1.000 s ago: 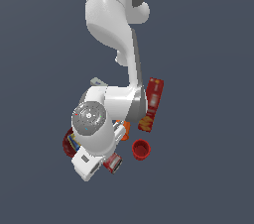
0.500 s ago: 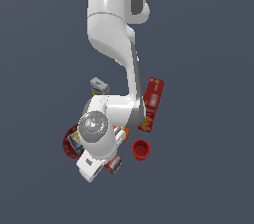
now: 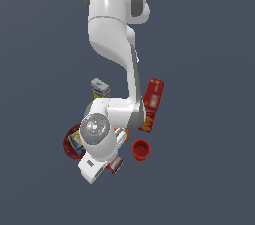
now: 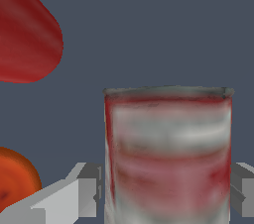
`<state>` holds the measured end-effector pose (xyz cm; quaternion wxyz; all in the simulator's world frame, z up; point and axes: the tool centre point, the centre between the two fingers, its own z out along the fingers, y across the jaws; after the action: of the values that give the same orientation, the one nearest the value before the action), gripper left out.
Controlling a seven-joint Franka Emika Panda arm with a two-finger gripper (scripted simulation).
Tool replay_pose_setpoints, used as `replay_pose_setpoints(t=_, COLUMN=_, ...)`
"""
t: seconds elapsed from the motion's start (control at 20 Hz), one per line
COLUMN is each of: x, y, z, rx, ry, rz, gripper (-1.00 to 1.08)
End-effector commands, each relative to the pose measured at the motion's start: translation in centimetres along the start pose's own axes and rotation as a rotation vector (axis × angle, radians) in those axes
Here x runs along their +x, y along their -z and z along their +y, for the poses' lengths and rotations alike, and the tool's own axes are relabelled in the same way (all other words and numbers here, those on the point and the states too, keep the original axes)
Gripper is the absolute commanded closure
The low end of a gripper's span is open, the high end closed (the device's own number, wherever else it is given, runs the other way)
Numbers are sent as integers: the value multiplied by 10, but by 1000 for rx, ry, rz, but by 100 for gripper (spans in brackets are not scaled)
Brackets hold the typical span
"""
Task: Pick up a designated object from a clutter of objects.
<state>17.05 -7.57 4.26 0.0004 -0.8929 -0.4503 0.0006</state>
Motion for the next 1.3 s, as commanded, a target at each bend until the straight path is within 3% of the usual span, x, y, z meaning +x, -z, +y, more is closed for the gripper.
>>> replay_pose_setpoints(t=0.0, x=0, y=1, z=1, rx=-1, ry=0, rz=1, gripper=108)
replay_pose_setpoints(t=0.7, x=-4, y=10, z=-5, rx=0, ry=0, rz=0, gripper=108)
replay_pose_setpoints(t=1.25, x=-21, y=64, z=-30, rx=-1, ry=0, rz=0, gripper=108)
